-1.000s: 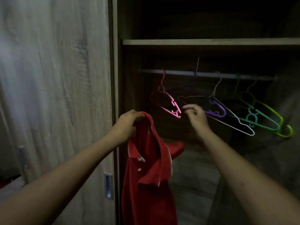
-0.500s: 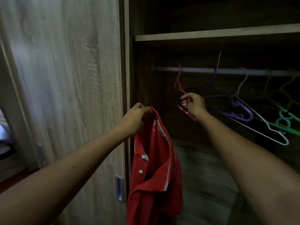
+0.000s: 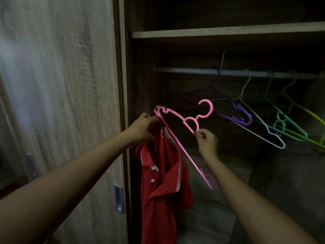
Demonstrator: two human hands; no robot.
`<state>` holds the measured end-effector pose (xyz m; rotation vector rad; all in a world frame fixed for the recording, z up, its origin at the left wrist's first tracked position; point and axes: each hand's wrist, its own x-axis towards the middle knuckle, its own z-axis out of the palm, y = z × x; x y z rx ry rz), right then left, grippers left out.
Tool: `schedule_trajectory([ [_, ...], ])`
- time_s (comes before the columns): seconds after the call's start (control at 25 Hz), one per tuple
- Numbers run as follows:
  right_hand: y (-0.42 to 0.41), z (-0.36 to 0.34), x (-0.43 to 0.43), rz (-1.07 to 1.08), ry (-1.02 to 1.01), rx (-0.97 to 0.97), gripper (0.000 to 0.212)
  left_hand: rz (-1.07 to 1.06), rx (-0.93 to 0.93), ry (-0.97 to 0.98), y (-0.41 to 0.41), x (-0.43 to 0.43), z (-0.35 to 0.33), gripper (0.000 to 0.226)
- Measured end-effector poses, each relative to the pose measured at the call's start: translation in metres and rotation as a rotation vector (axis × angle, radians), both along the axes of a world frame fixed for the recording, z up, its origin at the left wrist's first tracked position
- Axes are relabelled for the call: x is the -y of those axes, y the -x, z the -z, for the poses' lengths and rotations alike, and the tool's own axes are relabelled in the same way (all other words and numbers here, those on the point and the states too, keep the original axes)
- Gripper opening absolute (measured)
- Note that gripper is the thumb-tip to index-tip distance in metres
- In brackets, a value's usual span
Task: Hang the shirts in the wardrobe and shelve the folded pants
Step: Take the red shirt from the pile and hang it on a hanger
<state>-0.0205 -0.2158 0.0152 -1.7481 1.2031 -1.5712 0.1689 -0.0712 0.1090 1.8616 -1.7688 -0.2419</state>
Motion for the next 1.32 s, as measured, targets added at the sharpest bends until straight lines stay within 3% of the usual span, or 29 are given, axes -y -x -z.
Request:
schedule_trajectory([
  [0.12,0.021,-0.009,-0.027,0.002,0.102,0.179,0.021,0.008,0.026,-0.032,0.013,0.002,0.002,0.059],
  [0.24,0.033,-0.042,-0.061,-0.169,0.155,0.449,0.02,0.008,0.001,-0.062,0.025,0.005,0.003,0.059],
  [0.4,0.016,-0.079,-0.087,-0.455,0.214,0.549,0.013,0.116,-0.138,-0.104,0.04,0.005,0.0,0.052],
  [0.52,0.008,-0.042,-0.085,-0.434,0.164,0.343,0.018,0.144,-0.334,-0.136,0.036,-0.005,-0.009,0.052],
  [0.64,0.031,0.0,-0.064,-0.334,0.12,0.118,0.024,0.208,-0.404,-0.131,0.016,-0.015,-0.019,0.057],
  [1.0,0.097,0.042,-0.035,-0.175,0.123,-0.668,0.013,0.249,-0.155,-0.214,-0.019,-0.012,-0.011,0.037],
  [1.12,0.104,0.042,-0.04,-0.16,0.084,-0.783,0.021,0.242,0.04,-0.241,-0.015,-0.011,-0.006,0.036],
  [1.24,0.109,0.036,-0.044,-0.183,0.084,-0.887,0.033,0.274,0.075,-0.302,-0.012,-0.009,-0.002,0.032],
  [1.32,0.107,0.028,-0.044,-0.189,0.104,-1.014,0.029,0.286,0.075,-0.314,-0.007,-0.007,0.003,0.031],
])
